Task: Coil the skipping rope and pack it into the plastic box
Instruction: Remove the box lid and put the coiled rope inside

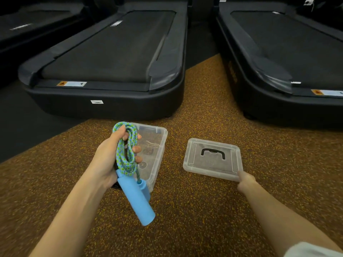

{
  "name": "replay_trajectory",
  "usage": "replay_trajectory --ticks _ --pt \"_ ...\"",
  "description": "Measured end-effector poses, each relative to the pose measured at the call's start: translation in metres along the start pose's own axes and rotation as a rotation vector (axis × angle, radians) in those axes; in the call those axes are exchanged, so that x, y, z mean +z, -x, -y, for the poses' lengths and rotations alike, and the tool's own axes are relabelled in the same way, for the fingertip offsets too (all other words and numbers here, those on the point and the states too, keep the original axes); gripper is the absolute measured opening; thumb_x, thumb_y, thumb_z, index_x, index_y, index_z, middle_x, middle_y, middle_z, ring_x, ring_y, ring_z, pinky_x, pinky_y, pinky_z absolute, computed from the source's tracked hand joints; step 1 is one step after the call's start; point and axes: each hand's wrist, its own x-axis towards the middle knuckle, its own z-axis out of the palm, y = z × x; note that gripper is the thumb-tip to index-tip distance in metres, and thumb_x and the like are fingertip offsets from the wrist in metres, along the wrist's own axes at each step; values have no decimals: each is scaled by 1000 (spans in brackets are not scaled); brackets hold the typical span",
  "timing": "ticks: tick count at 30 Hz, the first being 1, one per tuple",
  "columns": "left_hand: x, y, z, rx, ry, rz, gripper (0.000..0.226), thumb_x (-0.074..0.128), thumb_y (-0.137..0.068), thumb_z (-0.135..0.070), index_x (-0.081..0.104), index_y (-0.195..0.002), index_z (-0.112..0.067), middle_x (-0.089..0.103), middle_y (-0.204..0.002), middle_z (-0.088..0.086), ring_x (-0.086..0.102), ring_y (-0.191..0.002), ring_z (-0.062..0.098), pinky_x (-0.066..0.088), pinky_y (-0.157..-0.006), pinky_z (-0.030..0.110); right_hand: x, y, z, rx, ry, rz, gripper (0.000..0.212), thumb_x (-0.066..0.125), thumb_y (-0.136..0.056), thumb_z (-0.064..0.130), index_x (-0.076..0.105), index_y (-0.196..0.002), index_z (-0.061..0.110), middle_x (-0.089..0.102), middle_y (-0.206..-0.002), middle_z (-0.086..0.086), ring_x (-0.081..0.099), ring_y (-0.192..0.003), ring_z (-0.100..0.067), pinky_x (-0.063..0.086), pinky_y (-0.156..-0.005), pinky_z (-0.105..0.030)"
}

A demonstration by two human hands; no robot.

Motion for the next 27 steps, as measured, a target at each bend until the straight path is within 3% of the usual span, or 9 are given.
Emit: replay_trajectory --ticks 2,9,14,18,22,27 --pt "-2 1 0 -2 0 -5 59 42 -94 -34 63 -41 -19 47 -72 3 46 -48 9 42 -42 23 1 2 -1 -2 96 30 46 41 -95 7 34 -140 1 38 -140 -19 39 -128 -34 36 -102 -35" --pt "-10 3 -2 -5 20 -25 57 44 -94 -34 62 -42 -19 51 -73 3 46 -49 10 43 -42 23 16 6 -7 -83 326 67 51 52 -91 19 39 -137 0 48 -135 -19 50 -118 -38 43 -100 -46" --pt "-17 5 -7 10 71 -33 52 47 -93 -34 60 -44 -21 56 -75 3 47 -50 10 43 -42 23 59 64 3 -458 552 -56 70 55 -91 32 22 -146 3 25 -152 -15 34 -134 -38 34 -107 -46" --pt "-19 9 -10 10 27 -33 59 43 -94 -36 64 -42 -19 49 -73 3 45 -50 9 42 -43 23 103 110 -7 -717 571 151 74 52 -93 33 12 -149 6 9 -158 -9 15 -145 -29 21 -115 -44" --pt "-24 12 -14 15 30 -33 60 42 -94 -35 65 -42 -18 48 -73 4 45 -50 10 42 -43 23 132 155 -39 -835 693 376 78 54 -92 33 7 -150 9 7 -159 -7 11 -146 -25 19 -116 -42" --pt "-30 17 -19 27 19 -10 62 39 -96 -35 64 -41 -19 47 -74 5 44 -50 10 41 -43 23 144 179 -81 -681 853 509 89 62 -87 32 2 -149 7 9 -158 -9 10 -145 -28 18 -115 -41"
